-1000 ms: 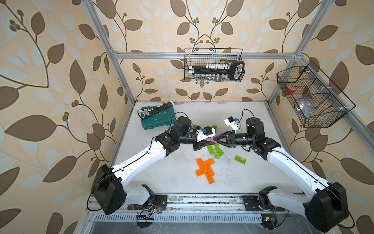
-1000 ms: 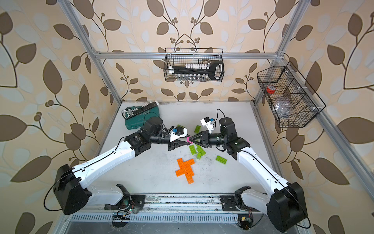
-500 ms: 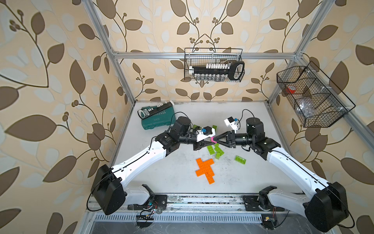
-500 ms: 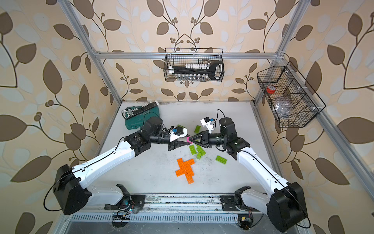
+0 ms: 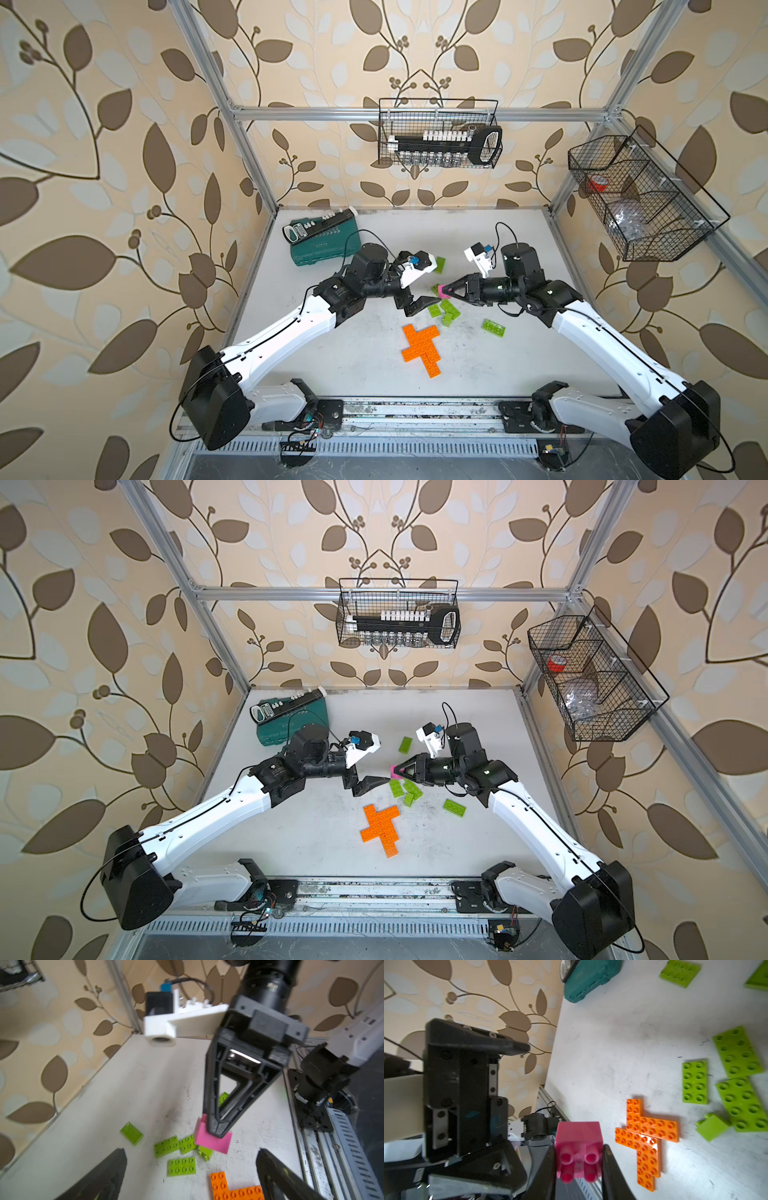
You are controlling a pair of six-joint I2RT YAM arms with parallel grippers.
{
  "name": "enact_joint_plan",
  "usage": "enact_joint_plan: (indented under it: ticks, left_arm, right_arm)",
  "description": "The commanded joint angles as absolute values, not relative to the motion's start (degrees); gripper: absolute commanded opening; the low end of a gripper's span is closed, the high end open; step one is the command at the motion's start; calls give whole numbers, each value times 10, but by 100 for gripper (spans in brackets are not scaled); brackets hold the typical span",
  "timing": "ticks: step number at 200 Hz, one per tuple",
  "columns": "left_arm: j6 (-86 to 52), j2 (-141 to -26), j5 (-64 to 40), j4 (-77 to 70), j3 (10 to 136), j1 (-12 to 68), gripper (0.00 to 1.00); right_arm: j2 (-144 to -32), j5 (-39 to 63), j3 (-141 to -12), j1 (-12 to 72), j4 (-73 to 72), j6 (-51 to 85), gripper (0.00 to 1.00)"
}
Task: Assemble a small pinwheel with lego
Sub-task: Pick up the lego brick from the center of the board, then assemble the lego brick with the lego brick.
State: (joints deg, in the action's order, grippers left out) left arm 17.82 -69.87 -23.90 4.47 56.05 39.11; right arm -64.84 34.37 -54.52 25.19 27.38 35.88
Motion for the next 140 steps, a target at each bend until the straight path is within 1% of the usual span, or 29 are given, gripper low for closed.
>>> enact_joint_plan:
  ticks: [1, 33, 39, 56, 65, 69, 80, 101, 119, 140]
  left_arm:
    - [-50, -672, -21, 69, 549, 395, 99]
    - [-251, -656, 69, 202, 528, 395, 99]
    - [-287, -653, 87, 234, 527, 395, 99]
    - [-361, -643, 114, 324, 524, 394, 99]
    - [-397, -634, 115, 355, 515, 394, 99]
    - [-409, -628, 111, 361, 509, 394, 99]
    - [-437, -601, 93, 354, 478, 394, 99]
    - [-484, -542, 24, 280, 398, 394, 99]
    - [-514, -507, -34, 211, 336, 395, 99]
    - [-526, -477, -60, 177, 288, 400, 99]
  right_arm:
    - [-642, 168, -574, 301, 404, 283, 19]
    - [-670, 26, -587, 403, 459, 308, 11]
    - [-679, 1, -590, 433, 469, 318, 9]
    - [-711, -48, -600, 492, 491, 350, 4]
    - [-730, -58, -607, 518, 502, 368, 0]
    - [-740, -61, -610, 529, 505, 374, 0]
    - [-764, -70, -620, 559, 514, 392, 0]
    - [-812, -90, -646, 599, 531, 418, 0]
    - [-845, -90, -667, 608, 537, 429, 0]
    - [-883, -87, -695, 607, 540, 420, 0]
